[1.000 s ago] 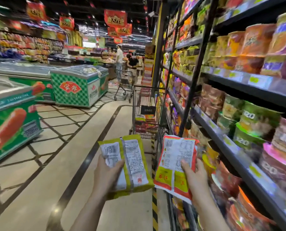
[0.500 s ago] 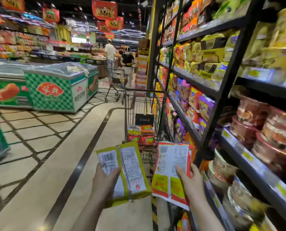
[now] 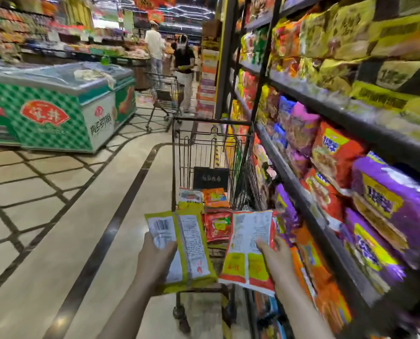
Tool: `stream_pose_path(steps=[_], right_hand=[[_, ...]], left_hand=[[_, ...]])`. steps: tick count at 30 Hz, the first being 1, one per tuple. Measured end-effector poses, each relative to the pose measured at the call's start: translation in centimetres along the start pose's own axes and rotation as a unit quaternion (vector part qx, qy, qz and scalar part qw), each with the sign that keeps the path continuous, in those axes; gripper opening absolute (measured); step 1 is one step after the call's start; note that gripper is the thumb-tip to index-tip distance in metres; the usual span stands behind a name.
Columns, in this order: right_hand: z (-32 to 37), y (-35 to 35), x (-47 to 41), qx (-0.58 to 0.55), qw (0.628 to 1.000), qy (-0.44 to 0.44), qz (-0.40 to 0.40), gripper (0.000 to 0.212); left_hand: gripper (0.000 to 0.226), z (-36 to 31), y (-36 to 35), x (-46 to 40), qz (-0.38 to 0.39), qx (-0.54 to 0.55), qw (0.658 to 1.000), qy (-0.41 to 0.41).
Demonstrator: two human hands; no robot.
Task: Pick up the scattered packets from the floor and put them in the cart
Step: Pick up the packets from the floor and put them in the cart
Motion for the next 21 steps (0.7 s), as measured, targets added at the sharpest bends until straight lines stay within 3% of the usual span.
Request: stream_pose_path(steps=[9, 12, 17, 21], right_hand=[[-3.6, -11.2, -15.2, 0.079, 0.993, -0.087, 0.026, 0.036], [-5.6, -15.1, -18.8, 0.115, 0.986, -0.108, 0.044, 0.030], [-9.2, -20.0, -24.2, 0.175, 0.974, -0.135, 0.048, 0.034], [-12.1, -22.9, -27.6, 0.221, 0.959, -0.165, 0.061, 0.046]], left_hand=[[0.043, -1.0, -9.9, -14.2, 0.021, -0.070, 0.997, 0.027], [0.047, 0.7, -13.4, -18.6, 0.053, -0.103, 0.992, 0.057], [0.035, 3.8, -17.8, -25.4, 0.085, -0.174, 0.978, 0.081], [0.044, 6.6, -20.8, -29.7, 0.105, -0.217, 0.965, 0.105]])
Point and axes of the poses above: each hand's wrist, its own x-axis away from the middle knuckle, its own y-axis out of the back of the hand, z = x × y, the point moved 8 cm from there along -x, towards the middle knuckle, and after that the axes turned 10 degrees about -z, right-handed, at the moved point
